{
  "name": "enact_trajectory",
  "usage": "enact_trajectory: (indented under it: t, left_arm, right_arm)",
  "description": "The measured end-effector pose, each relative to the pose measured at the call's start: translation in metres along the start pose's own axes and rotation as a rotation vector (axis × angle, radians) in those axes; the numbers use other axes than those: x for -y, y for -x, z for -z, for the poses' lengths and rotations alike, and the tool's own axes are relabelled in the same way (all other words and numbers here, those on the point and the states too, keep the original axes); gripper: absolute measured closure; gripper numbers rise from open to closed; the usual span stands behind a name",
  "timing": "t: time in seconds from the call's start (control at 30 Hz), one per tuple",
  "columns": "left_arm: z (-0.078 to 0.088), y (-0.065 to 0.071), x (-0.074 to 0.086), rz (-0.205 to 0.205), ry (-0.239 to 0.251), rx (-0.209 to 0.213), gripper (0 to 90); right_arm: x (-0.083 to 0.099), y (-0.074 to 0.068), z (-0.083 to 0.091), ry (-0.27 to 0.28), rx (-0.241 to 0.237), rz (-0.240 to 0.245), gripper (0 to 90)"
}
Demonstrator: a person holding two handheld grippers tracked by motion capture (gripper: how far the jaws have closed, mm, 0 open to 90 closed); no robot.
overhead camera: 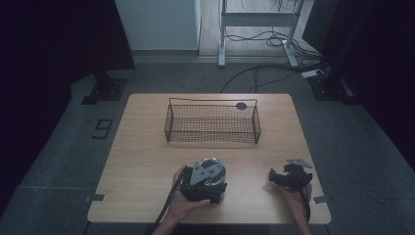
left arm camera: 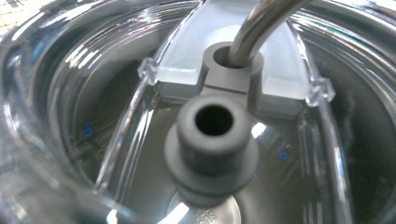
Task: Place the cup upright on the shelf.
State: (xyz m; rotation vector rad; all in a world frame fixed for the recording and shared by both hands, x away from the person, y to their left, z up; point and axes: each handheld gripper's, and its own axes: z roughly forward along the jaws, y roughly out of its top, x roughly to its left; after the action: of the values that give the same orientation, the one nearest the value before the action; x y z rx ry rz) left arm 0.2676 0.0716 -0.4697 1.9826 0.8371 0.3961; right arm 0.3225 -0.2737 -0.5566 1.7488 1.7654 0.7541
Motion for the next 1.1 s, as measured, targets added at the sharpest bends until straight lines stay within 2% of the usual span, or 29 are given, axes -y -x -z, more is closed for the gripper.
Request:
enact_trajectory:
  t: [0.17, 0.3, 0.57, 0.83, 1.1]
  left_arm:
    - [0.006, -0.009, -0.005, 0.023, -0.002, -0.010, 4.0]
    - [0.012, -0.015, -0.012, 0.027, 0.006, -0.014, 4.0]
    - [0.022, -0.023, -0.025, 0.025, 0.022, -0.047, 4.0]
    - [0.030, -0.030, -0.036, 0.013, 0.038, -0.038, 4.0]
    - [0.040, -0.042, -0.051, 0.028, 0.059, -0.048, 4.0]
  right_arm:
    - [0.000, 0.000, 0.000, 0.001, 0.000, -0.001, 0.7]
    - [0.000, 0.000, 0.001, 0.009, 0.006, -0.006, 2.4]
    - [0.001, 0.000, 0.001, 0.010, 0.008, -0.010, 2.7]
    - [0.001, 0.000, 0.001, 0.009, 0.011, -0.009, 3.0]
    - [0.001, -0.001, 0.002, 0.015, 0.008, 0.000, 5.0]
